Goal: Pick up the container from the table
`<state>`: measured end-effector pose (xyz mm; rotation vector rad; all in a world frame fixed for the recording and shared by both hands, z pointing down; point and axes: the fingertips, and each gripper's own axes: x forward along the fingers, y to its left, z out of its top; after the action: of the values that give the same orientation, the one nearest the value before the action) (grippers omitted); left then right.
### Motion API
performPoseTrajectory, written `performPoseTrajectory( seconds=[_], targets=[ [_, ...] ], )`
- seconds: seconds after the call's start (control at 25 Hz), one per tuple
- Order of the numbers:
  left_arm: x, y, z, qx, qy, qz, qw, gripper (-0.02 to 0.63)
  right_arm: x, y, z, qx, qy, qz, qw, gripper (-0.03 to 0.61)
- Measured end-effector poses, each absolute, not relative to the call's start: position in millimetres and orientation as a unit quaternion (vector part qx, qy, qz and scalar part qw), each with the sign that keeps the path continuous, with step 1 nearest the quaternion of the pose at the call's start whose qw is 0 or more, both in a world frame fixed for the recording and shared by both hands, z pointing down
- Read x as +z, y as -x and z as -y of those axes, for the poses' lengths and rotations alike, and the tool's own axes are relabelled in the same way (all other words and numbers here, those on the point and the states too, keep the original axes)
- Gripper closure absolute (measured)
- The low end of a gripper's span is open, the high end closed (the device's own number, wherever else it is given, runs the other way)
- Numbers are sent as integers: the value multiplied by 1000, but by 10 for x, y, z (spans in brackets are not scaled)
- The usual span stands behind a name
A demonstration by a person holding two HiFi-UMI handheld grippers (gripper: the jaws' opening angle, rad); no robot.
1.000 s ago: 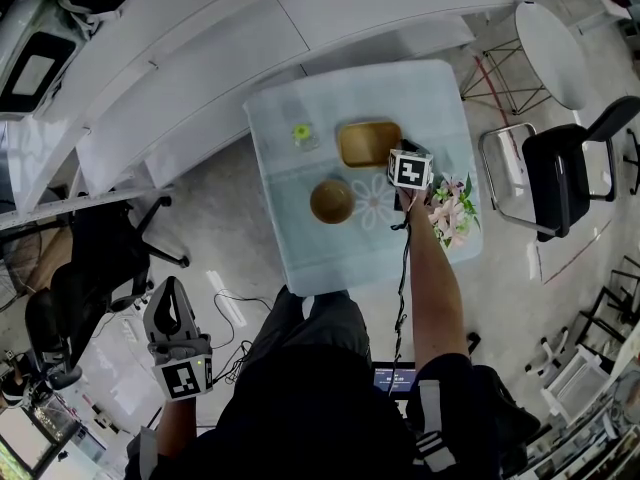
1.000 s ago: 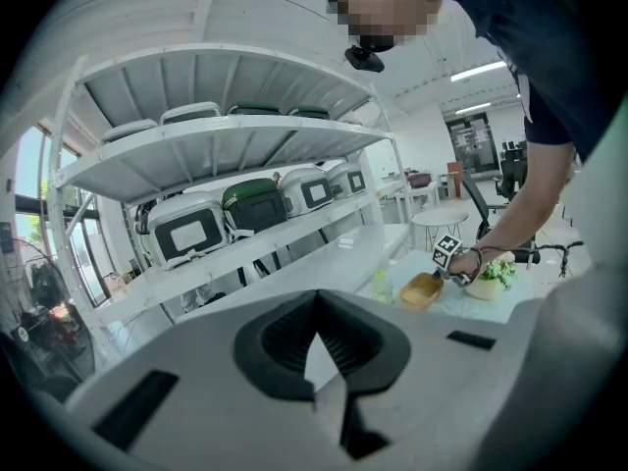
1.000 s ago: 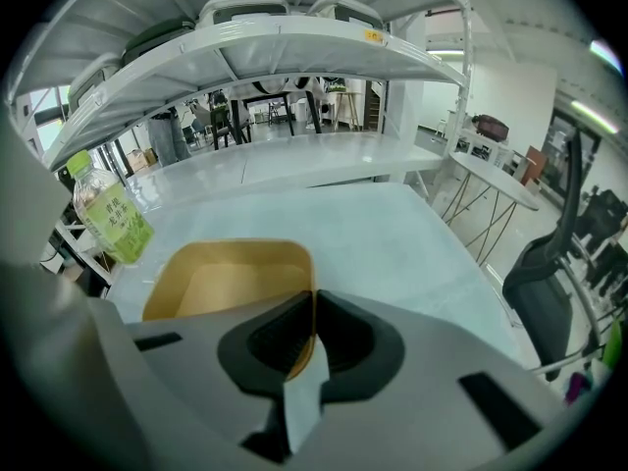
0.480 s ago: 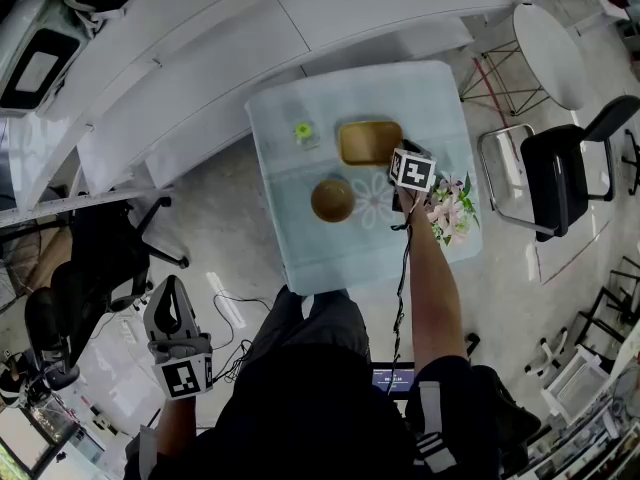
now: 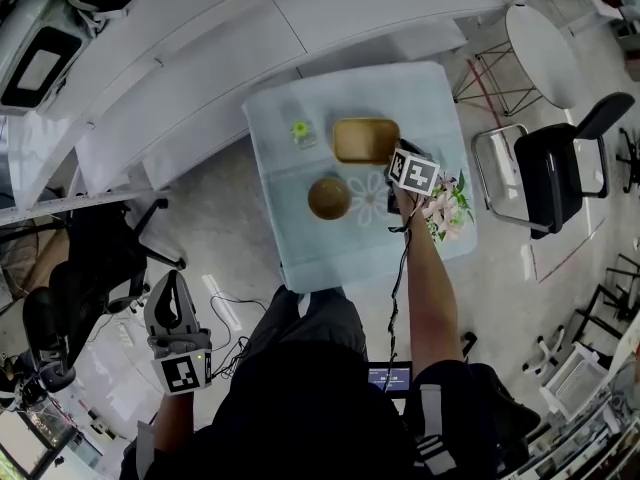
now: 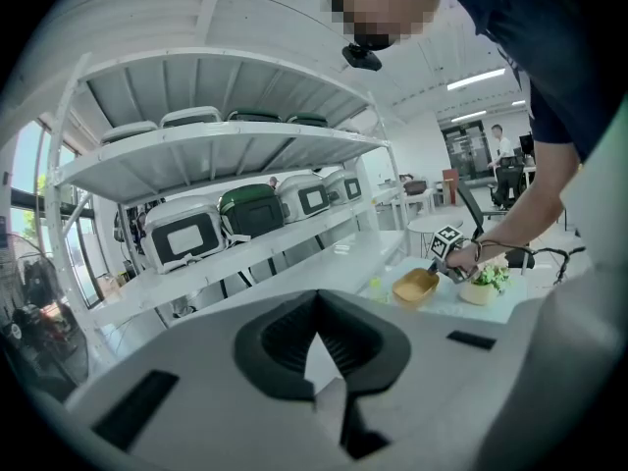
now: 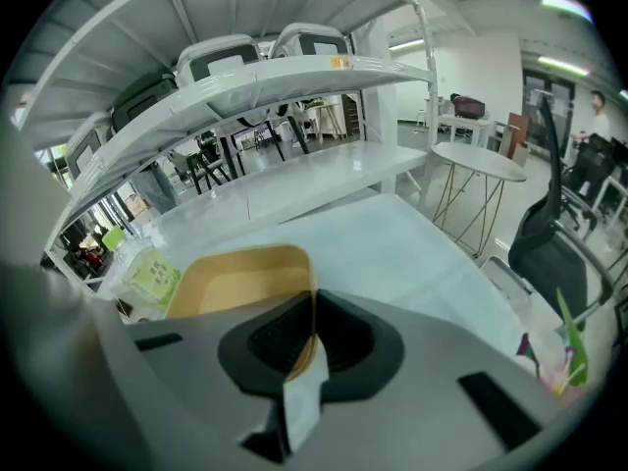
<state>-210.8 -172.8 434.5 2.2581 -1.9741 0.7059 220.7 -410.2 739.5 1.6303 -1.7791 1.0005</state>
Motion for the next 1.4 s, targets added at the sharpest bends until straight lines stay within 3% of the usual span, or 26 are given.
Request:
performPoseTrajectory(
  seconds=[0.72,1.4],
  targets=[
    [4226,2001,1604,212,-765,608,-10,609,6498,-2102,3691,356,-576,692,249,563],
    [4050,1893,1391,170,-770,616,8,609,5574,-1944,3286,342,-552,722,239,563]
  ],
)
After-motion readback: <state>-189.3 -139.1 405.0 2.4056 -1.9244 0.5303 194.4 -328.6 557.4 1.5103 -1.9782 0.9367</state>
